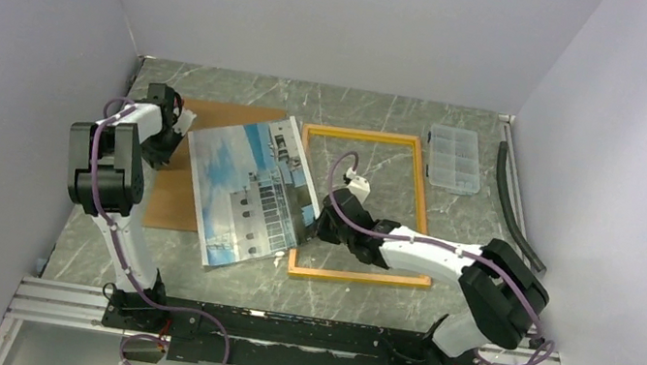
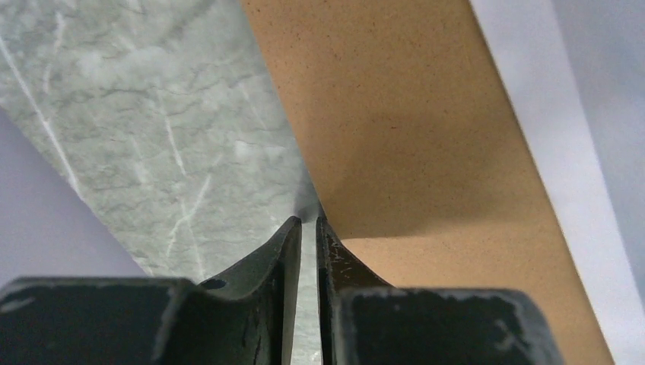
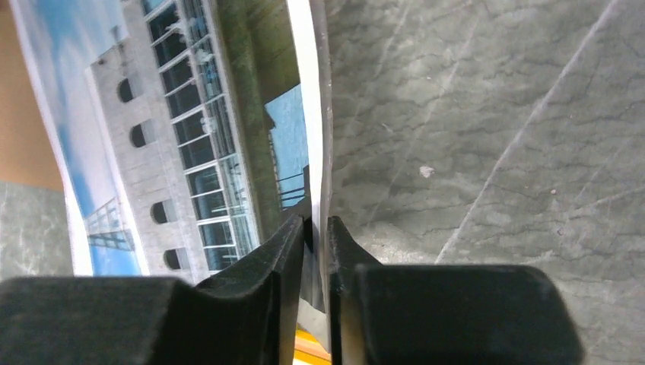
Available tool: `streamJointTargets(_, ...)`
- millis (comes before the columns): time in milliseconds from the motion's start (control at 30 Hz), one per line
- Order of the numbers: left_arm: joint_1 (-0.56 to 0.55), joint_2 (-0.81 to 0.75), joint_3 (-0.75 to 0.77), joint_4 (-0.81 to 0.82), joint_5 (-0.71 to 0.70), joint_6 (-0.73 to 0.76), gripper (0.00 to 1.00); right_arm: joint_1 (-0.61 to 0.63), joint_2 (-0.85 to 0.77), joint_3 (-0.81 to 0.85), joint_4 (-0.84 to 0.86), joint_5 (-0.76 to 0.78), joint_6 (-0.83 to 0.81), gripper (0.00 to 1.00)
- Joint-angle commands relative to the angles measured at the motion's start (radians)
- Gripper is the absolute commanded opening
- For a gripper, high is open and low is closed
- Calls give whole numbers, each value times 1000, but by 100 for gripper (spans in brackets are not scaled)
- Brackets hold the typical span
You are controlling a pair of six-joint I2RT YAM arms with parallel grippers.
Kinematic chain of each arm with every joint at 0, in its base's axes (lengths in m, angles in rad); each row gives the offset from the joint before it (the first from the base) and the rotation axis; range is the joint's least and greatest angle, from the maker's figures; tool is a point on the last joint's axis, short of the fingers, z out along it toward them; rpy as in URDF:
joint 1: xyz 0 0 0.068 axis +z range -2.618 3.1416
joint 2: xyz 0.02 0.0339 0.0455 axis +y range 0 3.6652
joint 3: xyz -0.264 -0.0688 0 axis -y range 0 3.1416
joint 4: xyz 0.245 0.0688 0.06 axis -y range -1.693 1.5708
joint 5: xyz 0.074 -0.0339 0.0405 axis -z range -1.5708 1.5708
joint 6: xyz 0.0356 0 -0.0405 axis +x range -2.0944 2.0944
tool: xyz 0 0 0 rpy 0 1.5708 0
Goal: Put the photo into the frame
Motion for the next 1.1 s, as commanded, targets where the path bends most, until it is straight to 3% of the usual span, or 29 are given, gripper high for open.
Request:
streamJointTargets(0, -10, -55, 8, -92, 125, -20, 19, -2, 35, 43, -36, -2, 11, 38)
streamJointTargets(67, -24, -63, -40, -74, 122, -9, 19, -3, 20, 52, -42, -22, -15, 64)
streamJointTargets(133, -42, -66, -69, -58, 117, -6, 18, -9, -2, 55, -50, -46, -46, 79)
streamJointTargets(233, -62, -60, -74, -50, 112, -15, 16, -61, -35, 82, -80, -109, -109, 90)
streamJointTargets(333, -77, -41, -56, -50, 109, -26, 13, -196, -18, 124, -63, -258, -189, 96)
streamJointTargets(467, -102, -9, -50, -30, 78, -27, 10, -365, 156, 299, -65, -581, -291, 96)
streamJointTargets(667, -117, 38, -53, 0, 50, -36, 6, -445, 444, 586, -80, -810, -353, 91)
streamJointTargets(967, -124, 44, -67, 14, 44, -39, 3, -488, 667, 744, -6, -924, -296, 83)
streamJointTargets(1067, -124, 47, -67, 15, 45, -41, 3, -487, 705, 748, 54, -975, -257, 72)
